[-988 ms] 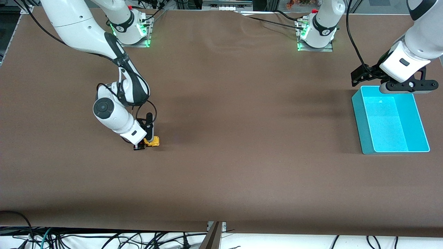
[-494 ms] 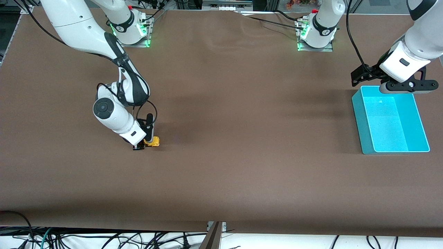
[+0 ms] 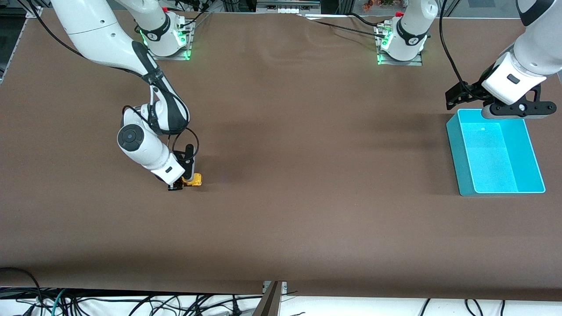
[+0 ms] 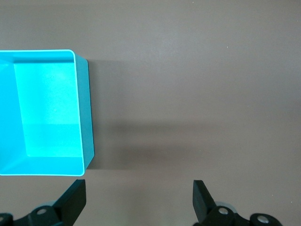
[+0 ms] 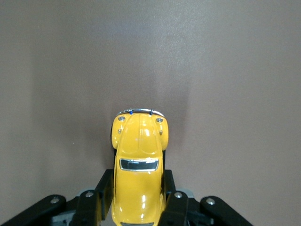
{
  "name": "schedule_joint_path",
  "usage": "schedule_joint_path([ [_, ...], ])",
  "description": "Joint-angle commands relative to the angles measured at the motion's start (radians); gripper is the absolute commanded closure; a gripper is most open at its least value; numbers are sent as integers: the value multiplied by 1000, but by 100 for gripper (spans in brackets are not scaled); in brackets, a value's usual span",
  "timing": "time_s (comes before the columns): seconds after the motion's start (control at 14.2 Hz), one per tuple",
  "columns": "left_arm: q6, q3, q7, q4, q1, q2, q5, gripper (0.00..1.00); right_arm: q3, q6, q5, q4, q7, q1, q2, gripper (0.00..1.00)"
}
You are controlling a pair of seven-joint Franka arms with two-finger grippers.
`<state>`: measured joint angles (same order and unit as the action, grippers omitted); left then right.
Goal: Wind and store yellow beetle car
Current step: 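Lower the right gripper and close it on the yellow car, then pull the yellow car backward with the right gripper, winding it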
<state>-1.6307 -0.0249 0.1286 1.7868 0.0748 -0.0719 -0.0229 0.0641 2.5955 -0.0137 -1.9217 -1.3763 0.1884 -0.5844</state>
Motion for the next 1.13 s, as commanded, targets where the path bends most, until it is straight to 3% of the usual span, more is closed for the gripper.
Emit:
schedule_joint_path([
  [0.0,18,-3,-4,-14,-10,0,15,0,2,-34,8,3,-23,-18,-2,55],
  [1.06,18,-3,-3,-14,-10,1,15,0,2,-60,6,1,-210,-168,-6,54],
])
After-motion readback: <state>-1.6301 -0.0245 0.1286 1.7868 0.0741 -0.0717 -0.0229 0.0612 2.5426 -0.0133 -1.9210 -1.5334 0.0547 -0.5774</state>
